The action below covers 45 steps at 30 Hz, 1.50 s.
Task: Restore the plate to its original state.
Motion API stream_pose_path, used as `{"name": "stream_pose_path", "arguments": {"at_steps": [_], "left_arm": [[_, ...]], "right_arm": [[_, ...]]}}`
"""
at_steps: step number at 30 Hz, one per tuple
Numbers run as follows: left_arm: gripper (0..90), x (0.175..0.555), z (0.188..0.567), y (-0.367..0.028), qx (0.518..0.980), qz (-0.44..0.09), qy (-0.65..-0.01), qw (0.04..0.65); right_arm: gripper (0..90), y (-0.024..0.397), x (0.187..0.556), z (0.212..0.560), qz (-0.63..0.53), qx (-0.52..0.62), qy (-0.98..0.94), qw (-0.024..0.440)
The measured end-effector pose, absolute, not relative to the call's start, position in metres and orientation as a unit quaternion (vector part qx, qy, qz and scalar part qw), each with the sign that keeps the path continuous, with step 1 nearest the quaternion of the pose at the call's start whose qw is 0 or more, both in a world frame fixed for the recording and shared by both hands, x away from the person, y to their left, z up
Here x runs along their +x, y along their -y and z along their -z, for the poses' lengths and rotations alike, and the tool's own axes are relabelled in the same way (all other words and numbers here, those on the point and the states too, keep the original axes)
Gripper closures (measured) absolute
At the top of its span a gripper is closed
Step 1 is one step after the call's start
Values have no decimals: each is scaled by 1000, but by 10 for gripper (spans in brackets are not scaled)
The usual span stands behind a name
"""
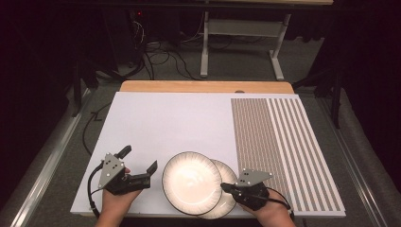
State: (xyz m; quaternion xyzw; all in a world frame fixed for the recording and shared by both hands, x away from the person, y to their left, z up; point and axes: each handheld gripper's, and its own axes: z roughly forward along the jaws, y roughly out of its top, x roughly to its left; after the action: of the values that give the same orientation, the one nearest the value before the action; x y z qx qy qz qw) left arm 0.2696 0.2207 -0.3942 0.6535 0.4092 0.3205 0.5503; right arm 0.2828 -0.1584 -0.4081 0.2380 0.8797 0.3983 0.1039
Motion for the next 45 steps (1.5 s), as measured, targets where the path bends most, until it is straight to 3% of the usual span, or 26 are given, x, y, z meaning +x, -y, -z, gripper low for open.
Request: {"name": "stream_pose_path", "arguments": {"at_steps": [45], "left_arm": [[6,269,393,-220,658,-328,-407,542]], "right_arm": [[900,161,285,408,-401,236,-879,105]]}}
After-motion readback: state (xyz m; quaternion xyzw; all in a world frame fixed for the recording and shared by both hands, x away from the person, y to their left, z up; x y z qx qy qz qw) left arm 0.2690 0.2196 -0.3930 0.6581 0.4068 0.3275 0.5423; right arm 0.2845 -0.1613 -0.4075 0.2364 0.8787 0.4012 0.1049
